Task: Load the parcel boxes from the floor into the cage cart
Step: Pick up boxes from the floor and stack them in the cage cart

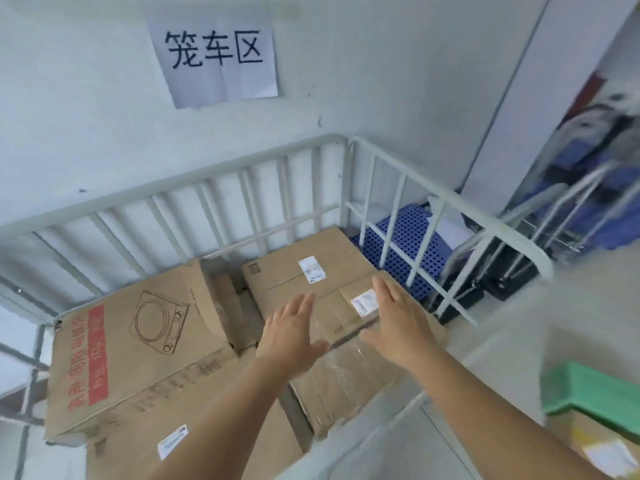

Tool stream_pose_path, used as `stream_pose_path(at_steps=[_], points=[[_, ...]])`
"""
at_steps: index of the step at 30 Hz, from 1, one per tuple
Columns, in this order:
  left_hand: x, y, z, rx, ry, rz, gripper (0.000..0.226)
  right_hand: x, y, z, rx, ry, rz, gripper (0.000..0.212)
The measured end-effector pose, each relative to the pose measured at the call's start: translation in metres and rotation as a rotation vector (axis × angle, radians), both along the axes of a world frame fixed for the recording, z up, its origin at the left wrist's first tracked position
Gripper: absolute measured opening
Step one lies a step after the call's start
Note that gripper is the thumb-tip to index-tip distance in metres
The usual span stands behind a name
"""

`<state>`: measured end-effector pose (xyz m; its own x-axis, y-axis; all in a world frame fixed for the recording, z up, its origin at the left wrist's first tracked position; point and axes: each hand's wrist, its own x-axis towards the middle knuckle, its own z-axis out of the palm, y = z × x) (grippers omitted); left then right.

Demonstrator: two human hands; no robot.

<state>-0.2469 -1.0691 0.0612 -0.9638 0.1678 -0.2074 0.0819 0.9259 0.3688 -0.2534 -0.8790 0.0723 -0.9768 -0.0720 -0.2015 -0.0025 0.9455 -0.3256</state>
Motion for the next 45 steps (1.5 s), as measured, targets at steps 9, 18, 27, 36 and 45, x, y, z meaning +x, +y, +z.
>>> stream_pose_path(at_steps=[9, 18, 27, 36, 45], points=[[0.018, 0.106, 0.029, 0.024, 0.067, -0.416, 0.085, 0.105, 0.090, 0.029, 0.028, 0.073, -0.414, 0.090], [0.098, 0.169, 0.029, -0.025, 0.151, -0.869, 0.086, 0.248, 0.106, 0.020, 0.117, 0.015, -0.797, 0.091], [0.200, 0.226, 0.021, -0.164, 0.205, -1.296, 0.081, 0.391, 0.094, -0.003, 0.123, -0.105, -1.171, 0.088], [0.327, 0.290, 0.013, -0.146, 0.223, -1.643, 0.077, 0.532, 0.093, -0.021, 0.041, -0.108, -1.526, 0.087], [0.477, 0.350, -0.001, -0.148, 0.221, -1.918, 0.074, 0.677, 0.100, -0.043, -0.064, -0.112, -1.821, 0.087]])
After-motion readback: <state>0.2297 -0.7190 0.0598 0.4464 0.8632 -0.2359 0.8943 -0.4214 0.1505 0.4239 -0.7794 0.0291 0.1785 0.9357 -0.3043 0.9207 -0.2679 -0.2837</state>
